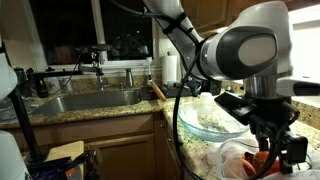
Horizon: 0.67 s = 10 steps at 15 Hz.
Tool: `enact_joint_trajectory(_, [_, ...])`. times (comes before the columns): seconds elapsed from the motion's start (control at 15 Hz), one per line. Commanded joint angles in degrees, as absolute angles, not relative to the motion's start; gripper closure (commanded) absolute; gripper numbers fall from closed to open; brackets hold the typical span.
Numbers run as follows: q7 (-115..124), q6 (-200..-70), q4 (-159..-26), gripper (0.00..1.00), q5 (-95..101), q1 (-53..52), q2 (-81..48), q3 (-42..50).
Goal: Remove a peach from the bag and put it in the glass bowl
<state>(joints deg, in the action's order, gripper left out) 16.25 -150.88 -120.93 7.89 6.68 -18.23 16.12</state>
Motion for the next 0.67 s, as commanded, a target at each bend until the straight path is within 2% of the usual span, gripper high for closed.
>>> enact_joint_trajectory(0.0, [17.5, -152.9, -124.3, 0.57, 9.8, 6.0, -14.8, 16.9])
enact_joint_trajectory(0.6, [17.8, -154.7, -125.3, 0.57, 11.1, 5.5, -14.1, 17.2])
